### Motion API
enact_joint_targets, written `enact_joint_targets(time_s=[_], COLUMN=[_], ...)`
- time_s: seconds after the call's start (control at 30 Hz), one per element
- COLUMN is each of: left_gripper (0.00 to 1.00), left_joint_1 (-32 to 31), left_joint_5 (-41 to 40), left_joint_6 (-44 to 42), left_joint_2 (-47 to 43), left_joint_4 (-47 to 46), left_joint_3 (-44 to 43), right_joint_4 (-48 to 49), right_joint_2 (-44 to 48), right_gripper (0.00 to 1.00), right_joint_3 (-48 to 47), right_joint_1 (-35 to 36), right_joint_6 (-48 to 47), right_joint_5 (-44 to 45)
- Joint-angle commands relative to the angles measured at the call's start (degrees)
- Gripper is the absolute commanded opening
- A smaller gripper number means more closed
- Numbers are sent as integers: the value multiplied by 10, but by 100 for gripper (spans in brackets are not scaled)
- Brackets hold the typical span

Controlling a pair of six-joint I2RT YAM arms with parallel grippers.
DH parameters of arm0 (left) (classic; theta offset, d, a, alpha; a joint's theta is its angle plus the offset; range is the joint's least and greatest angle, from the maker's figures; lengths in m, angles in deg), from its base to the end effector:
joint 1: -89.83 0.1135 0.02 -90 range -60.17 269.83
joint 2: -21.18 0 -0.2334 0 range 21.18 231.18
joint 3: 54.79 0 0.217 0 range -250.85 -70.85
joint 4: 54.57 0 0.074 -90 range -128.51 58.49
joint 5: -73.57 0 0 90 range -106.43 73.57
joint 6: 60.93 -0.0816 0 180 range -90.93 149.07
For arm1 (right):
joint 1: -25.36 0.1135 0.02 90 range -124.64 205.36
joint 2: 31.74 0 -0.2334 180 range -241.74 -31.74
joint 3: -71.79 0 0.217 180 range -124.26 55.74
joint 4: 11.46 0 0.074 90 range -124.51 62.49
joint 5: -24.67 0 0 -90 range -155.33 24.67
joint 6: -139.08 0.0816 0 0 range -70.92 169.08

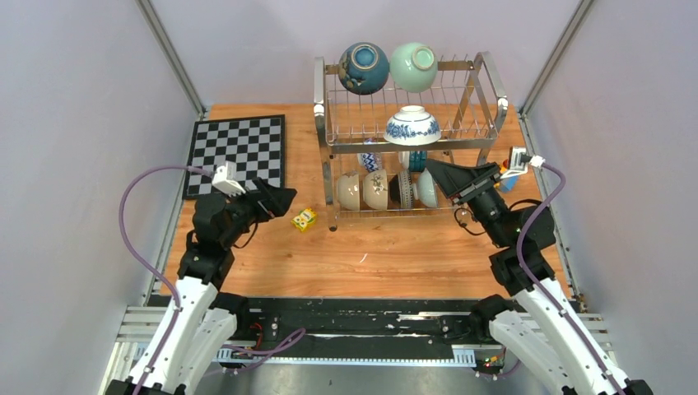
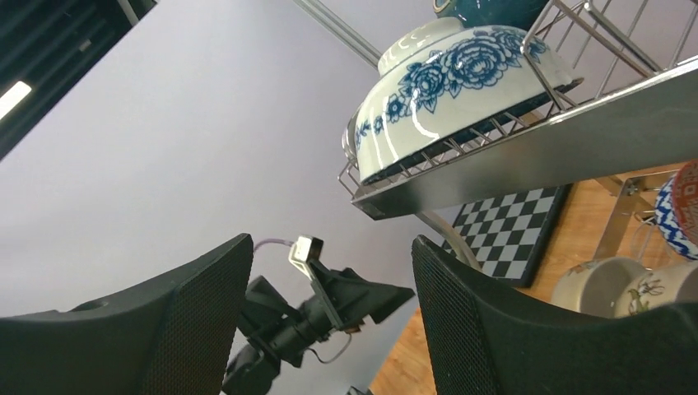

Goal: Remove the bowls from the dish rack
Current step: Pick up the bowl from the dish rack.

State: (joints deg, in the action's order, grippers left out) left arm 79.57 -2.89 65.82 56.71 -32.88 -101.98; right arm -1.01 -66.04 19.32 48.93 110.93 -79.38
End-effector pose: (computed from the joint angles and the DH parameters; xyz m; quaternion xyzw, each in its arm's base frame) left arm 0.1871 -0.0533 0.2663 -0.1006 0.7580 -0.3373 0.5491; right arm 0.1459 0.0853 0.3861 0.0667 0.5130 0.6248 0.5848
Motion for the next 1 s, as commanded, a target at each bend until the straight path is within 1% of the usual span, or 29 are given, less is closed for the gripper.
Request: enact_joint_targets(time_s=[0.0,0.1,0.27,0.4,0.67,0.77,0.83,0.97], left_gripper=[100,100,100,100,100,100,100,100], left_joint_1=[-3,-3,-3,-3,-3,-3,-3,-3], left_joint_5=[14,16,14,12,9,8,7,7], left_joint_6=[50,70,75,73,75,77,78,89], left_joint_2=[-5,-6,-4,-3,-7,-8,-9,-11], left_joint_4=[-28,-42,-33,-20,-13,-14,-17,-30], left_joint_3=[41,53,47,39,31,32,35,44], right_joint_4=[38,28,30,27,29,51,84,132], right_joint_2=[-16,-28,-45,-69,-85,-89,-95,-109], right_gripper=[75,75,70,70,69,69,69,64], right_joint_3=[-38,-49,-58,-72,-65,-52,-37,-21], right_joint_1=[14,16,16,16,16,16,17,20], right_joint_6=[42,50,62,72,91,98,108,121], right_joint_5=[31,43,72,68,69,73,75,78])
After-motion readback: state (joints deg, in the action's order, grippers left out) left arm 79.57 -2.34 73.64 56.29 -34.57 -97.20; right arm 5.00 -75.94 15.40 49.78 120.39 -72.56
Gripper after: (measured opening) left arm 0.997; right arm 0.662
